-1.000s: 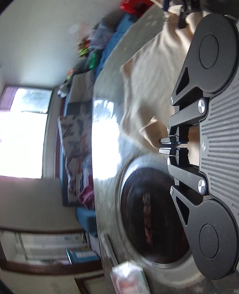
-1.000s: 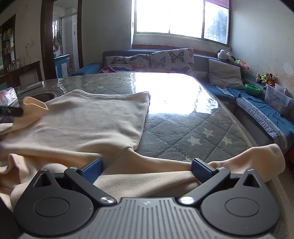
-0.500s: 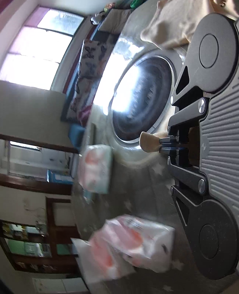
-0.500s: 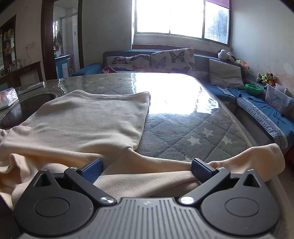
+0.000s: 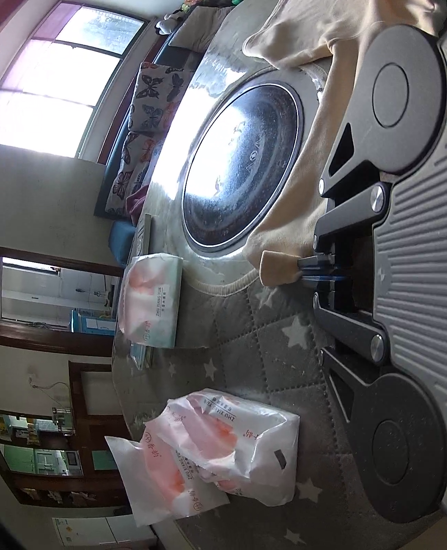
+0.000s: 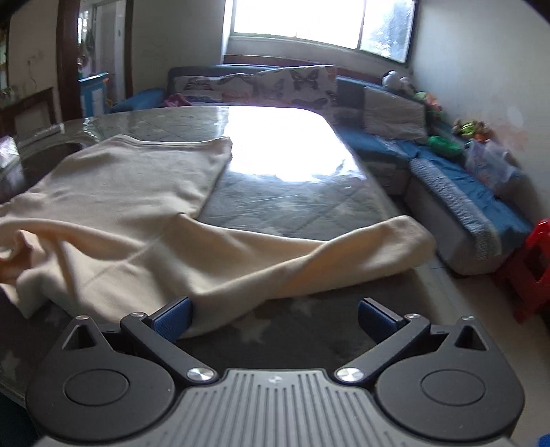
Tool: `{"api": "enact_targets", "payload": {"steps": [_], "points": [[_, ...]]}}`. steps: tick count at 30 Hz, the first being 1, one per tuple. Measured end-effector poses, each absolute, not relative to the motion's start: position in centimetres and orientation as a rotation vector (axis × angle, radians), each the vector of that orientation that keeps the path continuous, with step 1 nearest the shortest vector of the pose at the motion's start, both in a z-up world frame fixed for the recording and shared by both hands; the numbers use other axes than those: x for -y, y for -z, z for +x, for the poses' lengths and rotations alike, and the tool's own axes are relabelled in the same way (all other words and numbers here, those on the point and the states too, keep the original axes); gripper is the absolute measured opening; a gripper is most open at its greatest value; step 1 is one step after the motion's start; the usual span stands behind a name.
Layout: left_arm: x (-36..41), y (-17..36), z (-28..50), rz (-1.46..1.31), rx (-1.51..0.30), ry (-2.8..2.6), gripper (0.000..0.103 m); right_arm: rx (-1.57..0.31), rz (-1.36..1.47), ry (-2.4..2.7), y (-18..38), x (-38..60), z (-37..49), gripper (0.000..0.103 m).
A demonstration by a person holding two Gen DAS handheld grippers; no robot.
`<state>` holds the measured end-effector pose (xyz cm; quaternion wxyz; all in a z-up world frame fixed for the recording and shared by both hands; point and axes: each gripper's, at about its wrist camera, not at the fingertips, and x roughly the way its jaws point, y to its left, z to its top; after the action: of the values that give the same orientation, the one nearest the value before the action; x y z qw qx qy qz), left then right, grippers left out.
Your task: Fold clothes
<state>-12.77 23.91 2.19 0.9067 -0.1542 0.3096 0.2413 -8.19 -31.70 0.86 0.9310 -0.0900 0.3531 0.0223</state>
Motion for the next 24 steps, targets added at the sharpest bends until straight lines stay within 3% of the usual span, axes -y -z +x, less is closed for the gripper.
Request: {"api": "enact_targets", "payload": {"steps": [5,14,19,24], "points": [[-23.9,-2.3,-12.8,-0.318,-0.639,-0.506,0.004,-0.598,-0.175,0.011,-2.4,31.0,-7.3,0.103],[-22.1,-5.2,-14.1,-0.242,-0.616,-0.42,0.005,-0.637,-0.197,-0.321,-2.1,25.7,-5.6,0.103],[-16.3,-6.5,-13.3,-0.205,-0.647,-0.046,0.006,-0.664,-0.26,-0.481,-2.0,22.4,-6.5,0.103],[-9.1,-6.1,-11.4,-0.166,-0.701,0.31,0.01,-0.678,-0.265,-0.549,-2.8,21.3,-7.0,0.095]]}}
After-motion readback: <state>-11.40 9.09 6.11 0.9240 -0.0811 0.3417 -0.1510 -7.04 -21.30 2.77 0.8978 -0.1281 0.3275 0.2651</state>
